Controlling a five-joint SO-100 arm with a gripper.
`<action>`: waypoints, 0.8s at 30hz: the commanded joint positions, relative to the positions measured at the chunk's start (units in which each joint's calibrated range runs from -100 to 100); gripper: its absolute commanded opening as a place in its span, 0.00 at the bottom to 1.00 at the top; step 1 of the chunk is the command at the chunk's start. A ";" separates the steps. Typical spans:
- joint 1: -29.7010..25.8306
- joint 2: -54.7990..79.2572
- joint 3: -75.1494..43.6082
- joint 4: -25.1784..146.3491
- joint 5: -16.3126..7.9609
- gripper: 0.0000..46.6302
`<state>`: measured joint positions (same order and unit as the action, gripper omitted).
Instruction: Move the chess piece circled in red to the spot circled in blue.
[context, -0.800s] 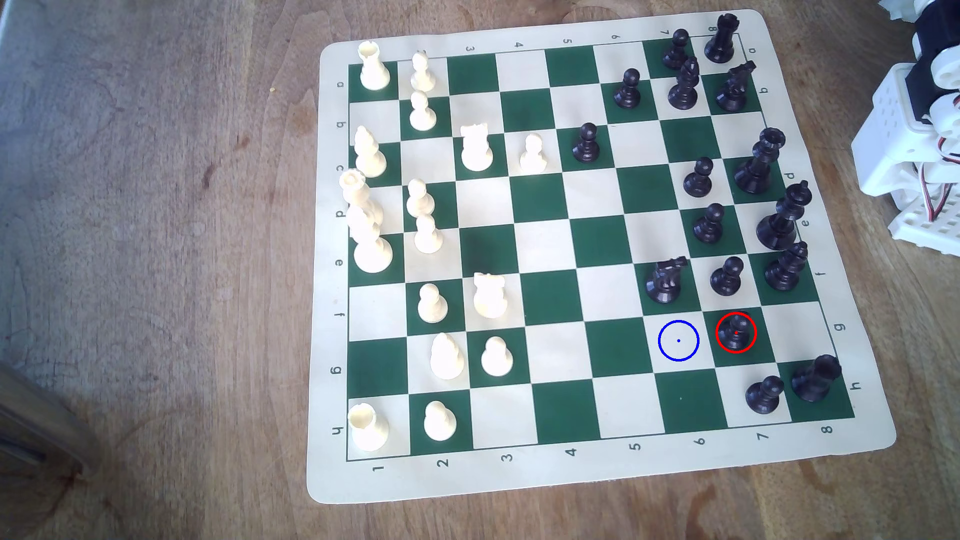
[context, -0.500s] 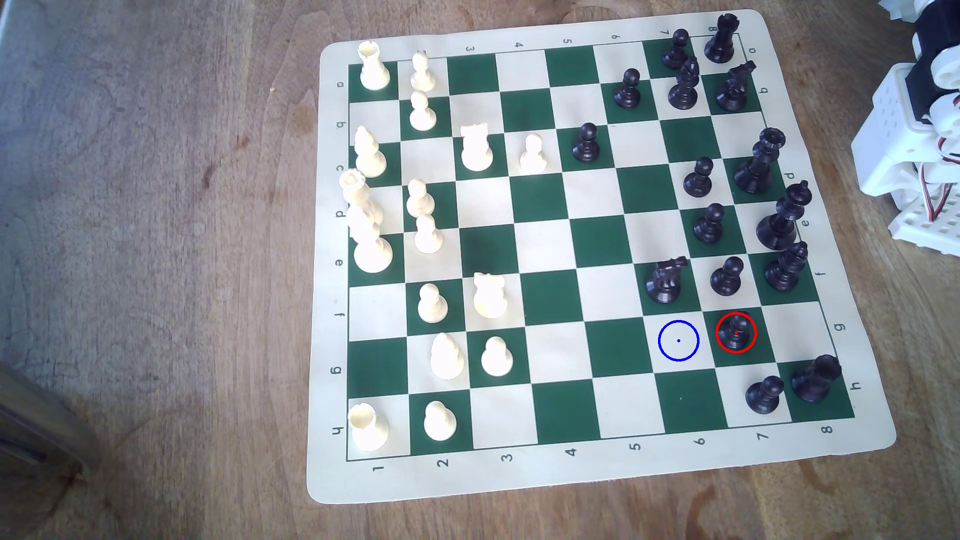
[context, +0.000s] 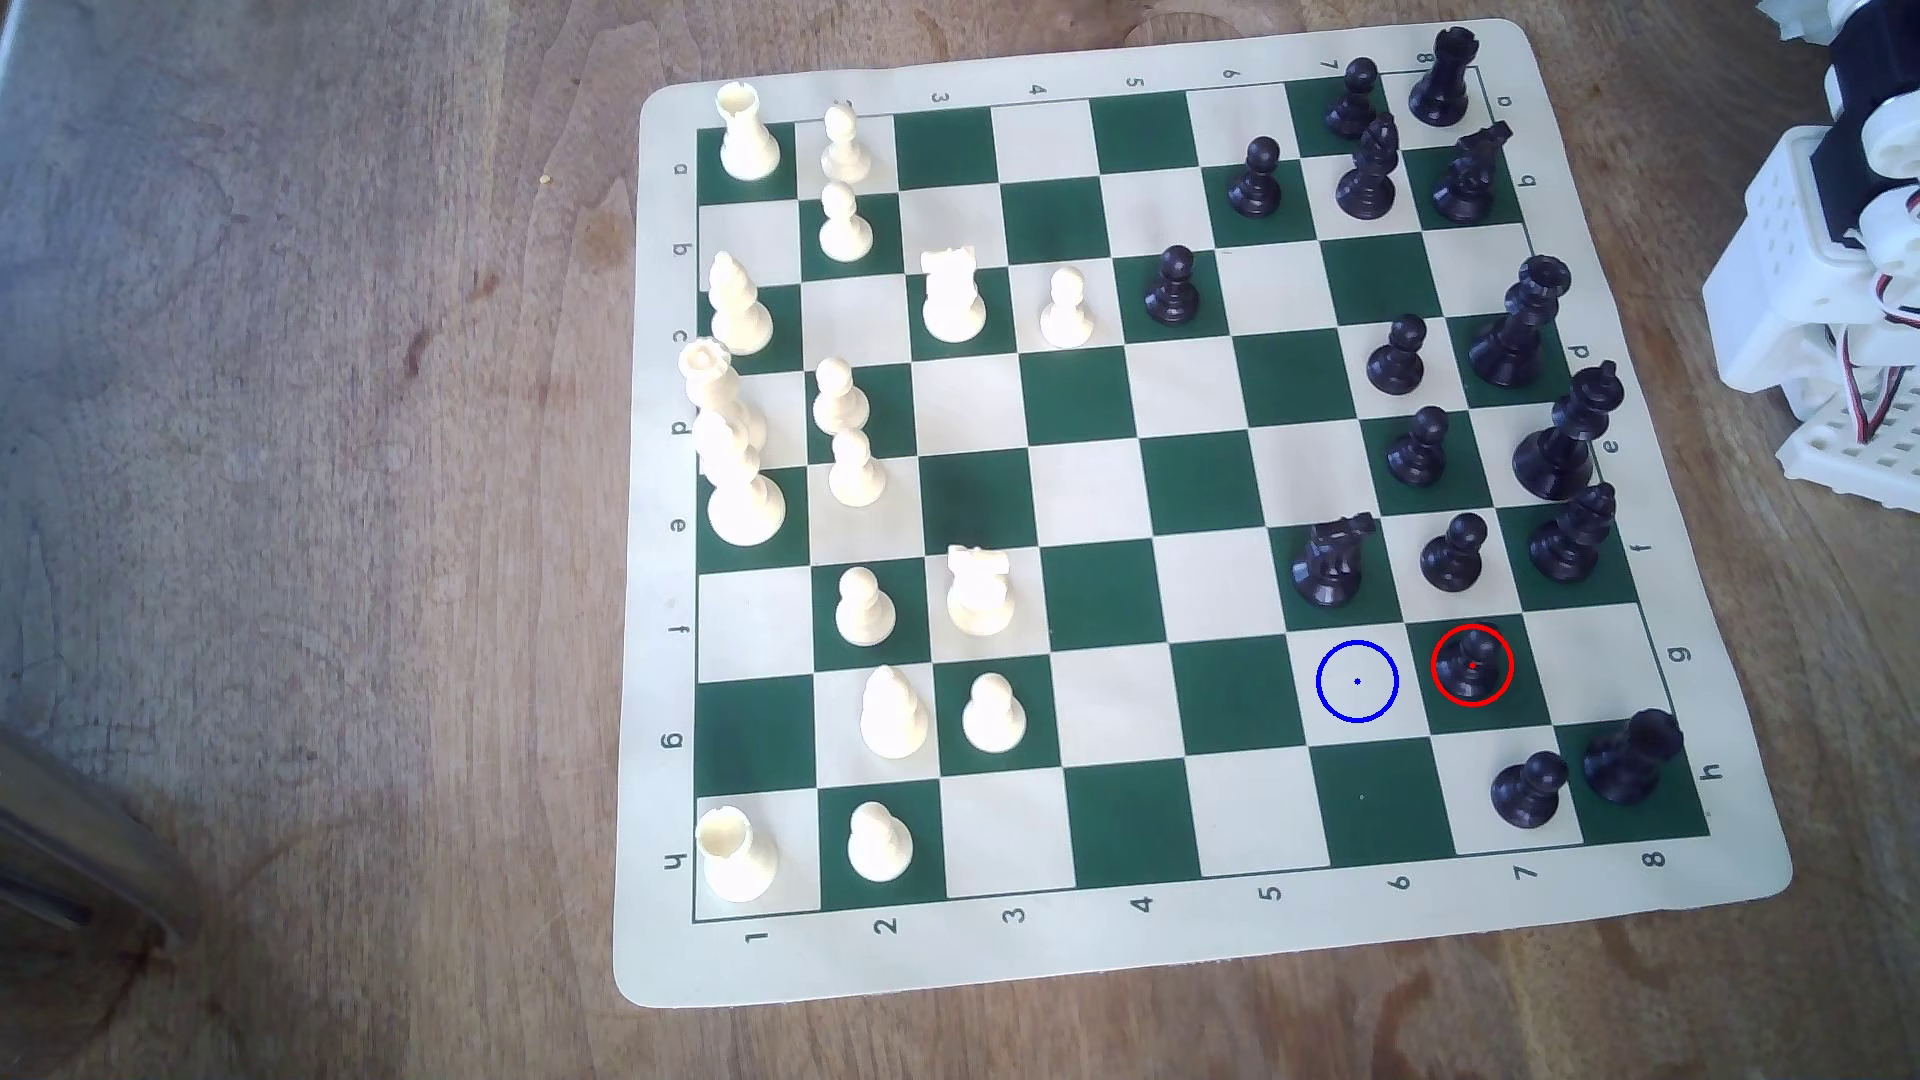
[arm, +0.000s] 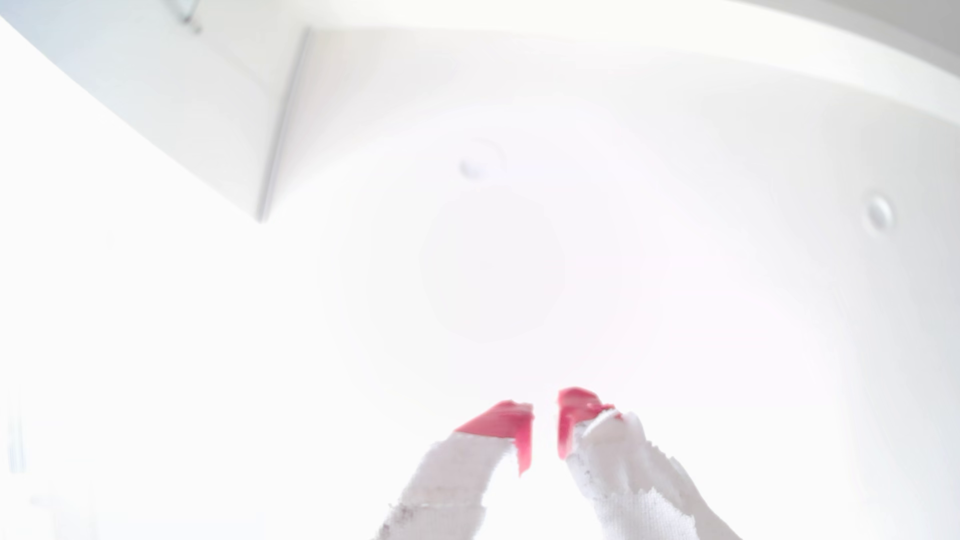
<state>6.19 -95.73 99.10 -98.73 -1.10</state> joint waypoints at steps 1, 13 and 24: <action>-1.07 -0.11 0.90 7.57 -0.39 0.00; -8.03 0.06 0.36 71.37 5.86 0.15; -7.95 1.24 -14.06 128.45 0.83 0.22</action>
<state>0.52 -95.48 97.29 12.67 0.76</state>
